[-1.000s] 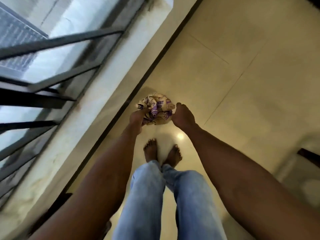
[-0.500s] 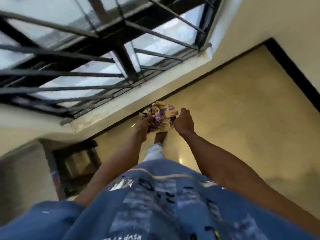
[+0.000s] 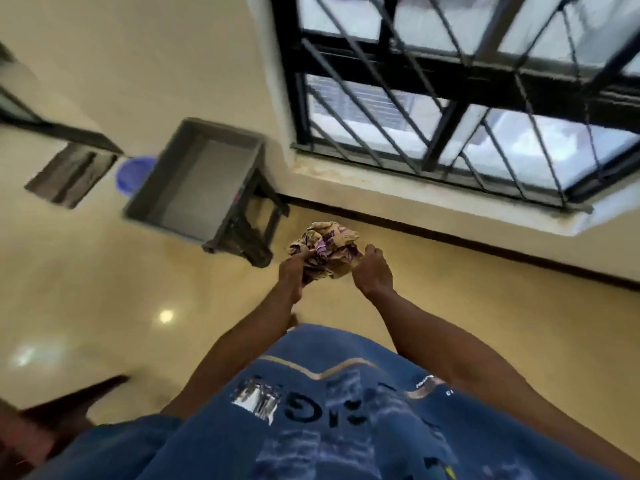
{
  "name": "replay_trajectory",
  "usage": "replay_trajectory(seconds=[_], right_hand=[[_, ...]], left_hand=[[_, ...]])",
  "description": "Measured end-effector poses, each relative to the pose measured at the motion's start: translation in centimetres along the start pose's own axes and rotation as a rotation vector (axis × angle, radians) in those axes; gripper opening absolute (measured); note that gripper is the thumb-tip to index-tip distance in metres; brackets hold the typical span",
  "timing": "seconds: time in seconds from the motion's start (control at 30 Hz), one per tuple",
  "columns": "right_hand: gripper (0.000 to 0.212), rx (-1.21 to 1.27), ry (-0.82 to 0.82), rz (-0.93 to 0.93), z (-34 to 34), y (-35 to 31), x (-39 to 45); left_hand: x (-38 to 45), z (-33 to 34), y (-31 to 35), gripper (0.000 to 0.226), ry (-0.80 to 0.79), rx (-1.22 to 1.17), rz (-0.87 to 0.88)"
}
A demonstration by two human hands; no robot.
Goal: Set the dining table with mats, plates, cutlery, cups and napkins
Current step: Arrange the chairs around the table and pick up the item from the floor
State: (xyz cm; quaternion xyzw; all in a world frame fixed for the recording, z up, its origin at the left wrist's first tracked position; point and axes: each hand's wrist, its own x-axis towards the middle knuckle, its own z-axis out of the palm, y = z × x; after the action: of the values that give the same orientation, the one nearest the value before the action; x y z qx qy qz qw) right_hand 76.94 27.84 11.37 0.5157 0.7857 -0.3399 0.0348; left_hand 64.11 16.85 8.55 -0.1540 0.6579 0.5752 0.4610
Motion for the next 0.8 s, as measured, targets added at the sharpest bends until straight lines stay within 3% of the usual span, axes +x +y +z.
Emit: replay_trajectory(seconds=[0.3, 0.43, 0.6, 0.7, 0.8], right_hand=[[0.037, -0.1, -0.255, -0.34, 10.2, -13.9, -5.4], [0.033, -0.123, -0.291, -0.428, 15.8, -21.0, -7.0], [0.041, -0.173, -0.335, -0.486, 23.2, -29.9, -9.0], [0.046, -0.254, -0.346, -0.548, 26.1, -35.2, -9.6], [0.042, -0.347, -0.342, -0.626, 28.0, -39.1, -9.3]], left_hand=[[-2.2, -19.8, 1.1, 0.036, 0.3, -0.346, 0.066], [-1.7, -28.5, 1.6, 0.044, 0.414, -0.446, 0.054], [-0.3, -39.0, 4.6, 0.035, 0.485, -0.493, 0.069], [2.6, -44.8, 6.7, 0.054, 0.54, -0.495, 0.097], [3.5, -47.8, 9.2, 0.032, 0.52, -0.508, 0.087]])
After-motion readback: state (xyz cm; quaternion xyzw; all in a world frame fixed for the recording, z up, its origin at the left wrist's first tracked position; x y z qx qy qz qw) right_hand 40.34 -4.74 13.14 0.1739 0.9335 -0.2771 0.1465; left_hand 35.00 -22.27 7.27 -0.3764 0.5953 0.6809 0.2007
